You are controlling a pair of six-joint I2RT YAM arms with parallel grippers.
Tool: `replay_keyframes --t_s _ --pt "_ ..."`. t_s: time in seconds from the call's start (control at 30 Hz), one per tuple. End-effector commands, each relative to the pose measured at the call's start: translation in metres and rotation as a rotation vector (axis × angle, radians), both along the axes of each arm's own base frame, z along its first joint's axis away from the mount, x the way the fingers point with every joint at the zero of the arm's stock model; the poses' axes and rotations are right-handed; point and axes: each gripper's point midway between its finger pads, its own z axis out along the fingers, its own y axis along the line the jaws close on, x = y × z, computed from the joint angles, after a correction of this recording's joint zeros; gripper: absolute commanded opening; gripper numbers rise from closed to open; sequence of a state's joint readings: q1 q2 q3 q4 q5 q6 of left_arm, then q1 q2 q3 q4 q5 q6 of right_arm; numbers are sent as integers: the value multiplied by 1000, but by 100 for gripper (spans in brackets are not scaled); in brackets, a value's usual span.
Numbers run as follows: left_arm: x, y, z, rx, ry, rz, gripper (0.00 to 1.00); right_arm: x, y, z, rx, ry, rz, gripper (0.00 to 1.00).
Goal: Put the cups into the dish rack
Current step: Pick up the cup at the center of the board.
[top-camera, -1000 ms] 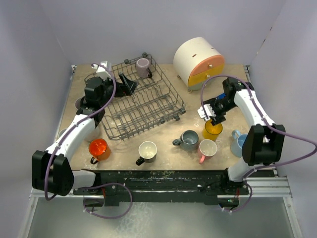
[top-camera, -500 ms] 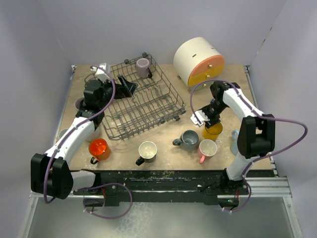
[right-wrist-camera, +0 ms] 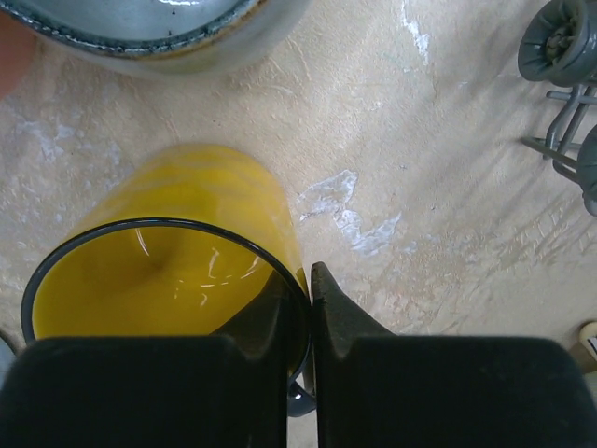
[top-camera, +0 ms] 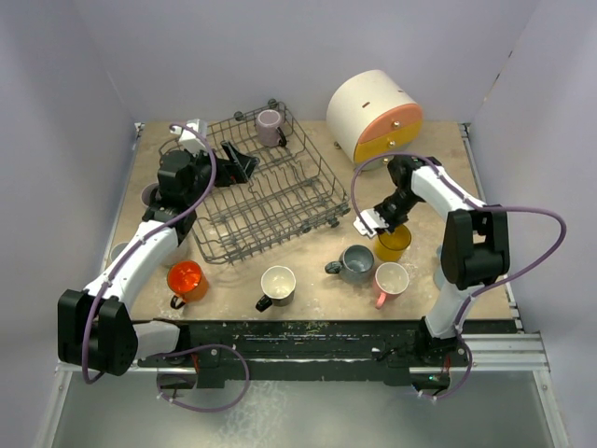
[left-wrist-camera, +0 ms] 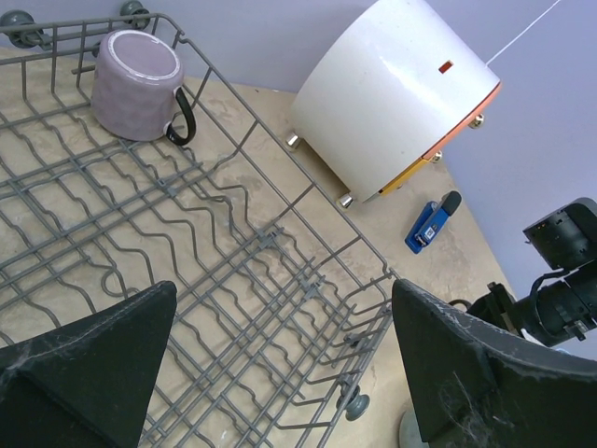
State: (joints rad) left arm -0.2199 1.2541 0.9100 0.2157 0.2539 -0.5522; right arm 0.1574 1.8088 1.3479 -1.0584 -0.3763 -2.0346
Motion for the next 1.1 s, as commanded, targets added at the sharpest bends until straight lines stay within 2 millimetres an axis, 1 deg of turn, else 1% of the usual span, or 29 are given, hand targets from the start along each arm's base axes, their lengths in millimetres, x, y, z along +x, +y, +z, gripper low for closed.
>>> replay_keyframes --t_s 0.0,0.07,0.17,0.27,0.37,0.5,0.57,0.63,0.73,0.9,1.07 --pt "-2 3 19 -35 -45 15 99 8 3 7 4 -36 5 5" --pt "-2 3 19 -36 -45 14 99 16 2 8 -1 -45 -66 0" --pt "-2 3 18 -40 -42 13 99 35 -2 16 0 -67 -217 0" --pt "-3 2 20 -43 -43 8 99 48 -9 27 46 -71 -335 0" --pt "-3 2 21 -46 -48 7 99 51 -13 38 94 -89 -403 0" --pt "-3 1 24 -49 -56 3 99 48 -13 55 159 -116 -474 0" --pt "-2 0 26 -56 -61 0 99 49 -12 66 200 -124 -526 0" --pt "-2 -1 27 -60 -61 -4 99 51 -12 79 247 -122 -626 0" --pt "-1 -1 35 -66 -76 -6 99 55 -11 105 329 -142 -717 0" --pt "0 -3 50 -88 -112 -14 99 54 -2 141 450 -119 -798 0" --pt "1 -8 75 -131 -164 -34 99 49 12 182 573 -72 -825 0"
